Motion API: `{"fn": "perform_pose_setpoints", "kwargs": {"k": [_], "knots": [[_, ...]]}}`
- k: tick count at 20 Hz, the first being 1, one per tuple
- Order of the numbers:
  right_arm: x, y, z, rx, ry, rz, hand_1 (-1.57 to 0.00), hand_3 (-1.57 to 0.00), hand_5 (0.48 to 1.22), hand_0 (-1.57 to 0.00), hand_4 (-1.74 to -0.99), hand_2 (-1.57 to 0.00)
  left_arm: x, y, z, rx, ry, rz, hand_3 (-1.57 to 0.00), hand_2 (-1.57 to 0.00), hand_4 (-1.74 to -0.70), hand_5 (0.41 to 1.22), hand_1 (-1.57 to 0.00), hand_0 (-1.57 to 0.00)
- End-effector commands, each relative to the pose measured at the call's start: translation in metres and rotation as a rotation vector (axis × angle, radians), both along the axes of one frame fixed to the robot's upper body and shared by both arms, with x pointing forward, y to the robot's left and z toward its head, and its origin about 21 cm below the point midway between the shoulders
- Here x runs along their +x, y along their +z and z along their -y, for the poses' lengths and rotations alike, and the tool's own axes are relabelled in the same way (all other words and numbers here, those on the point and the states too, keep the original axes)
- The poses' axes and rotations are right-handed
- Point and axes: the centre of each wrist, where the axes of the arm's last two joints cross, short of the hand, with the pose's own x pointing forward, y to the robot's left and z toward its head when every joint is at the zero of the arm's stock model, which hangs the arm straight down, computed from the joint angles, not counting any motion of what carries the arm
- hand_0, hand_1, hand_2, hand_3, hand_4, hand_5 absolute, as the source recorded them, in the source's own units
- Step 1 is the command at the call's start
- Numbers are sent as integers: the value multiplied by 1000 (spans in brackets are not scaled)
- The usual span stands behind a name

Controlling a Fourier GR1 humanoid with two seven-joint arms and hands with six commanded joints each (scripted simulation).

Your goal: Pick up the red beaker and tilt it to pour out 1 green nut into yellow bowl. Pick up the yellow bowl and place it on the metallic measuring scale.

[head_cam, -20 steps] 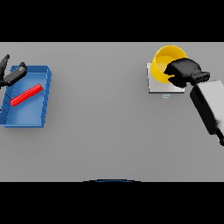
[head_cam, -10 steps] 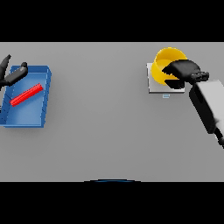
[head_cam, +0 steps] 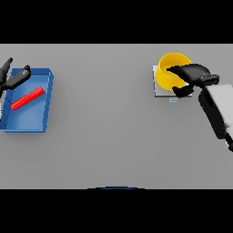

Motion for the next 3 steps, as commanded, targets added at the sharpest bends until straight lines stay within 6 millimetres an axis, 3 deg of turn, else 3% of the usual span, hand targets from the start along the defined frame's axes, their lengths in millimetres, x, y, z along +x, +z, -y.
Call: {"fn": "perform_pose_setpoints", "kwargs": {"k": [1, 3], "knots": [[1, -2, 0, -7, -7, -7, -99, -67, 798, -101, -1401, -78, 0, 2, -2, 3, -2, 5, 1, 1, -834, 759, 1, 1], [0, -3, -1, 2, 0, -10, -63, -42, 779, -64, -1390, -50, -1, 5, -1, 4, -6, 21, 1, 1, -833, 760, 1, 1]]}}
